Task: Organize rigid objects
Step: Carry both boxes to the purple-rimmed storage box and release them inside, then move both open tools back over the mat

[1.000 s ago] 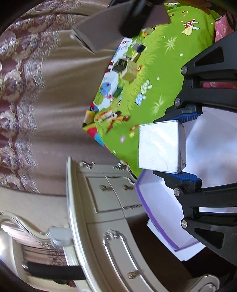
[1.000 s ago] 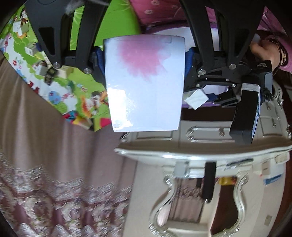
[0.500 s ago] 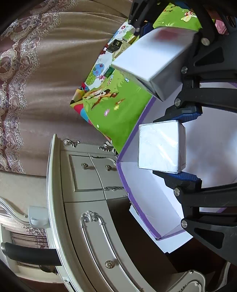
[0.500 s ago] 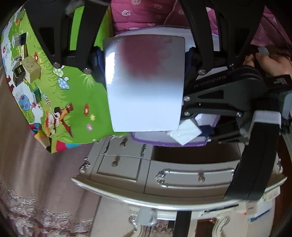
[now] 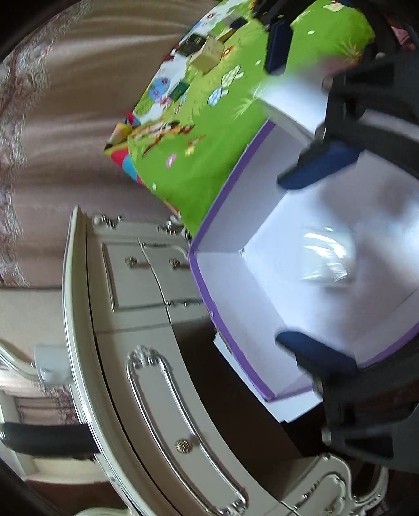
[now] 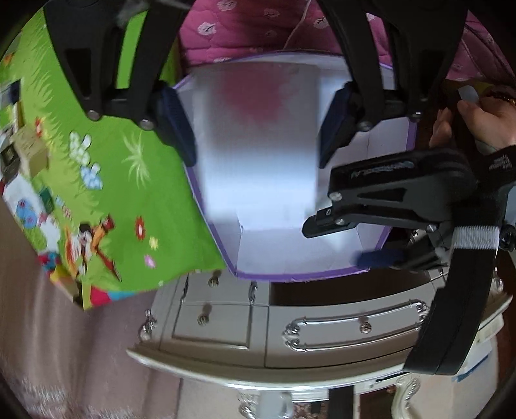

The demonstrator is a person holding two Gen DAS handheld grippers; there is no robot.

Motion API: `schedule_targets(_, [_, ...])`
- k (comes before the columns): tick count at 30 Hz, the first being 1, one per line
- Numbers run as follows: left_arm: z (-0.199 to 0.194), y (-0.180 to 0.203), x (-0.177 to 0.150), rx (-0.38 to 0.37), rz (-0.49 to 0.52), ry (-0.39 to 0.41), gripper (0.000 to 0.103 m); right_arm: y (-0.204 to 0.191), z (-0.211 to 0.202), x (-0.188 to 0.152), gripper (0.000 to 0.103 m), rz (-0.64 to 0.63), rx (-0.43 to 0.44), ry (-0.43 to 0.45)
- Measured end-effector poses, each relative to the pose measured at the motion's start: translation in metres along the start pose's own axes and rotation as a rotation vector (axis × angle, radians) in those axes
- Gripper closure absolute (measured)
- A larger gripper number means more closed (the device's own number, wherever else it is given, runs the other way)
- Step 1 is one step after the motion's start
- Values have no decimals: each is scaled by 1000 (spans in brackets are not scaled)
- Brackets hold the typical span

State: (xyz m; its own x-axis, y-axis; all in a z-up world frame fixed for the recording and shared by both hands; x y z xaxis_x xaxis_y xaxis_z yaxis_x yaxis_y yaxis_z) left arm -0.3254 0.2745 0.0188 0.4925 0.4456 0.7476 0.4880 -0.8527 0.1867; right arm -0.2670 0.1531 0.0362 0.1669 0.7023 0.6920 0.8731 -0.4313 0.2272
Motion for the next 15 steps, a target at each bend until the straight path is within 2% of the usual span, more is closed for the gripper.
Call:
schedule_targets(6, [1, 5, 3, 13, 24, -10, 10, 27, -8, -8, 22, 113, 9, 9])
schedule_targets(10, [3, 23, 4, -6, 59, -26, 10, 57, -20, -18, 20, 186, -21, 22])
schedule_targets(13, [7, 43, 6, -49, 85, -43, 10, 86, -28, -32, 18, 237, -81, 21])
schedule_targets(15, [12, 68, 7, -117, 120, -62, 9, 111, -33, -50, 17, 285, -134, 5])
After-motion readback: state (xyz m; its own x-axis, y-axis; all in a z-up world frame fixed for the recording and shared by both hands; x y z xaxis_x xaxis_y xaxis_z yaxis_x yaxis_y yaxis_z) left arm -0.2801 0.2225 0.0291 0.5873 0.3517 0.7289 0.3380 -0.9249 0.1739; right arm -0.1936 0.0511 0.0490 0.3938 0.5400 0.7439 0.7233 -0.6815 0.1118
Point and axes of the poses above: each gripper's, at about its wrist camera, not at the fingertips, and z roughly the way its jaws point, y to its right, x to its top, the point moved 5 cm from there along z, roughly the way its jaws point, and after that the axes turned 14 degrees about -x, right-handed, at the moved point
